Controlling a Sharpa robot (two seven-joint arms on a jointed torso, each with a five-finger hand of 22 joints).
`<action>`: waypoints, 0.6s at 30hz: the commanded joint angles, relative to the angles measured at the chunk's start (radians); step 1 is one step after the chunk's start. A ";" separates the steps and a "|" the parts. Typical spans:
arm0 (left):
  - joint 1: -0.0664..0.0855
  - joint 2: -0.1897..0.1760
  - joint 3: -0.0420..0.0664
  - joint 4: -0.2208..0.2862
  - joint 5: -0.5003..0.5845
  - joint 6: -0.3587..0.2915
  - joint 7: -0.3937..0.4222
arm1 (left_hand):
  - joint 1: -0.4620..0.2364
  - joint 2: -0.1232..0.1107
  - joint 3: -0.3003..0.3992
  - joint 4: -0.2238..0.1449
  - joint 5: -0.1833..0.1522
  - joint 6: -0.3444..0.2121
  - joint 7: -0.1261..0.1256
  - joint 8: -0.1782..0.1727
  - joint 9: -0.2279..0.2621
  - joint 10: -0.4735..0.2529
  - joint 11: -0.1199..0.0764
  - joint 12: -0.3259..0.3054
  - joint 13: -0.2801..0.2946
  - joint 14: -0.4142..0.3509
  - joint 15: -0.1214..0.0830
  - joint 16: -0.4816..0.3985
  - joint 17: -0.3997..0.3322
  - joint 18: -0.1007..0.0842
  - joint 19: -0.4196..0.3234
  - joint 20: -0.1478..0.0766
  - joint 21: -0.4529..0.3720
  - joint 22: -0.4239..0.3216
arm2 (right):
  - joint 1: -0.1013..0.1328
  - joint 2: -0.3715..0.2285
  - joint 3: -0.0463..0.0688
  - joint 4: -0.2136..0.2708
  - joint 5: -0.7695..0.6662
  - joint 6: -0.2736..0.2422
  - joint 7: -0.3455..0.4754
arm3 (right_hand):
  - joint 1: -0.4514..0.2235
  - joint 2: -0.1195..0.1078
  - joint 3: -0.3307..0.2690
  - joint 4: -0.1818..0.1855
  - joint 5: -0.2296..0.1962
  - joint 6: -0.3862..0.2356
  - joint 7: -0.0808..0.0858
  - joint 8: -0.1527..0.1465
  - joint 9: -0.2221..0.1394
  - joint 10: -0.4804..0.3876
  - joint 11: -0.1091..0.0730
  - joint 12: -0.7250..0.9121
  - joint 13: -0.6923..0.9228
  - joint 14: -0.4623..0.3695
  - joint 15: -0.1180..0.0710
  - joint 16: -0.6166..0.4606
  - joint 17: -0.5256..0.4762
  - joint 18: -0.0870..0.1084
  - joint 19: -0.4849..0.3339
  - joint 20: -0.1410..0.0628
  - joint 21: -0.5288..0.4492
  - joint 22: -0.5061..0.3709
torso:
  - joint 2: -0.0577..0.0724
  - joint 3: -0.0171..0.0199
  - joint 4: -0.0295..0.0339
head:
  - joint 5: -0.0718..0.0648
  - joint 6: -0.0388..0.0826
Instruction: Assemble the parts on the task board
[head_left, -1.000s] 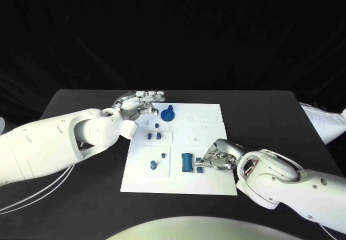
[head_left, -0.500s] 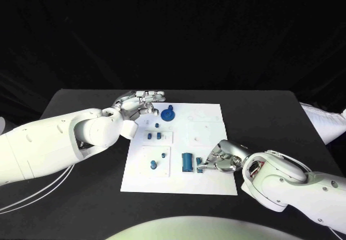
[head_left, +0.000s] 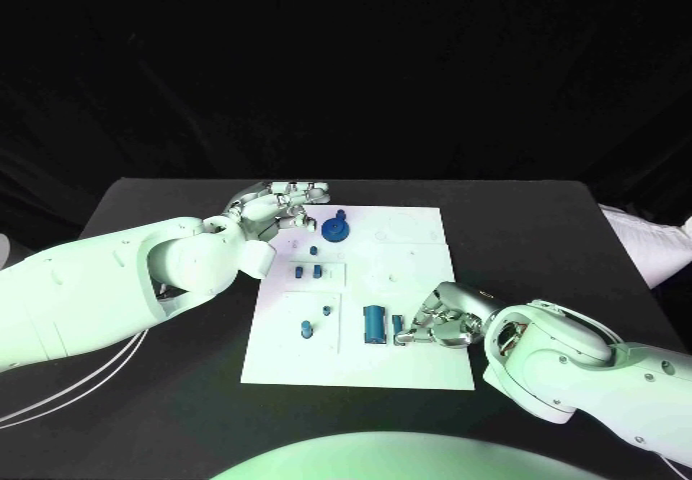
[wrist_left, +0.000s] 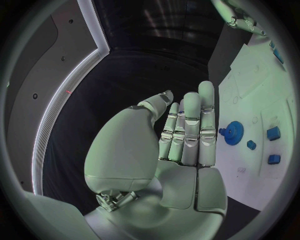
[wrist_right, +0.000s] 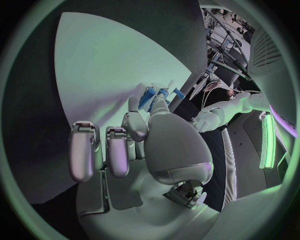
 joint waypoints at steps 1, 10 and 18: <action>0.000 0.001 0.000 0.002 -0.005 0.014 0.005 | -0.002 0.010 -0.007 -0.001 -0.005 -0.006 0.003 0.005 0.000 -0.007 -0.002 0.007 -0.001 -0.007 -0.002 0.004 -0.002 0.011 -0.003 0.005 -0.005 -0.001 | -0.001 0.003 0.000 -0.005 -0.017 0.024 -0.003 | 0.008 0.002 0.003 -0.006 0.005 0.001 0.005 0.003 0.002 0.006 0.000 0.002 0.002 0.095 0.000 0.006 0.208 -0.011 0.021 -0.005 0.003 0.050 | 0.000 -0.0002 0.0005 | 0.000 -0.002; 0.000 0.001 0.000 0.003 -0.005 0.014 0.006 | -0.002 0.010 -0.007 -0.001 -0.005 -0.006 0.003 0.005 0.000 -0.007 -0.002 0.007 -0.001 -0.007 -0.002 0.004 -0.002 0.011 -0.003 0.005 -0.005 -0.001 | -0.001 0.022 0.000 -0.034 -0.040 0.032 -0.022 | 0.036 0.017 0.006 -0.019 0.002 0.002 0.004 0.003 0.002 0.007 0.000 0.004 0.004 0.095 0.000 0.007 0.209 -0.011 0.022 -0.005 0.005 0.053 | 0.000 -0.0001 0.0005 | 0.000 -0.005; 0.000 0.001 0.000 0.003 -0.005 0.013 0.005 | -0.002 0.010 -0.007 -0.001 -0.005 -0.006 0.003 0.005 0.000 -0.007 -0.002 0.007 -0.001 -0.007 -0.002 0.004 -0.002 0.011 -0.003 0.005 -0.005 -0.001 | -0.001 0.027 0.000 -0.041 -0.054 0.028 -0.024 | 0.059 0.021 0.006 -0.034 -0.004 0.002 0.004 0.003 0.003 0.007 -0.001 0.006 0.006 0.095 0.000 0.007 0.210 -0.012 0.022 -0.006 0.005 0.054 | -0.001 0.0000 -0.0010 | 0.000 -0.004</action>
